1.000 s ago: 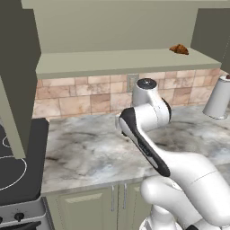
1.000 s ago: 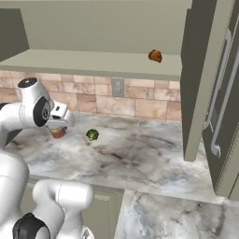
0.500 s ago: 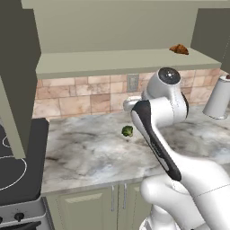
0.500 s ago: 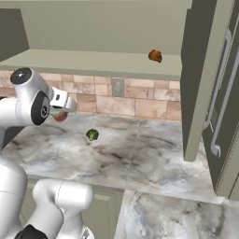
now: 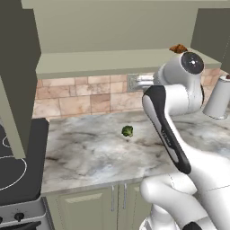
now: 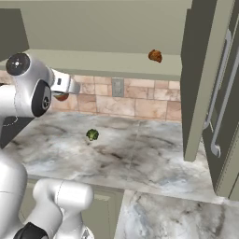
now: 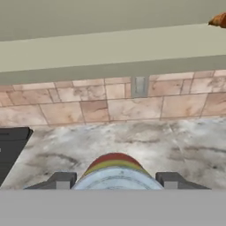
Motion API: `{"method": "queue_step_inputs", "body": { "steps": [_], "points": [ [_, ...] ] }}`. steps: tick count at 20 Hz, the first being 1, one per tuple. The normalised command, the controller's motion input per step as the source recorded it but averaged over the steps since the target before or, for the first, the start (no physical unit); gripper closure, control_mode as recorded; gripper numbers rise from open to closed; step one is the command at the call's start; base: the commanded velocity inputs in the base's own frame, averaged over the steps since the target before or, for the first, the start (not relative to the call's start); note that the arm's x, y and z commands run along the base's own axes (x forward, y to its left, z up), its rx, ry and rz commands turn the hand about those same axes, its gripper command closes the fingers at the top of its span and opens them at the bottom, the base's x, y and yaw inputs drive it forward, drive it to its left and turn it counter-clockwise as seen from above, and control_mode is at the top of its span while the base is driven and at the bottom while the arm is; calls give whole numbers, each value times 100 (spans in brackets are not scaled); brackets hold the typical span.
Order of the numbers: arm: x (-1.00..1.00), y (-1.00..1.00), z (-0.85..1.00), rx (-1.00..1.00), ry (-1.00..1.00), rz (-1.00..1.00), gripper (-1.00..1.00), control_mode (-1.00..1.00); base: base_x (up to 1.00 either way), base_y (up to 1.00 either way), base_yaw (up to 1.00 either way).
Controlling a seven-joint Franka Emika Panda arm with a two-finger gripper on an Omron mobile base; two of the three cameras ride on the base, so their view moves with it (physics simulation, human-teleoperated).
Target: Pick the canned food and bar from the counter and place them in the cabinets closest to them.
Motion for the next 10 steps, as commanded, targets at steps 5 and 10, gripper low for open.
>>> {"method": "queue_step_inputs", "body": {
  "steps": [5, 10],
  "points": [
    [0, -13, 78, 4, -13, 0, 100, -100, 0, 0, 0],
    [-5, -8, 61, 1, -12, 3, 100, -100, 0, 0, 0]
  ]
}}
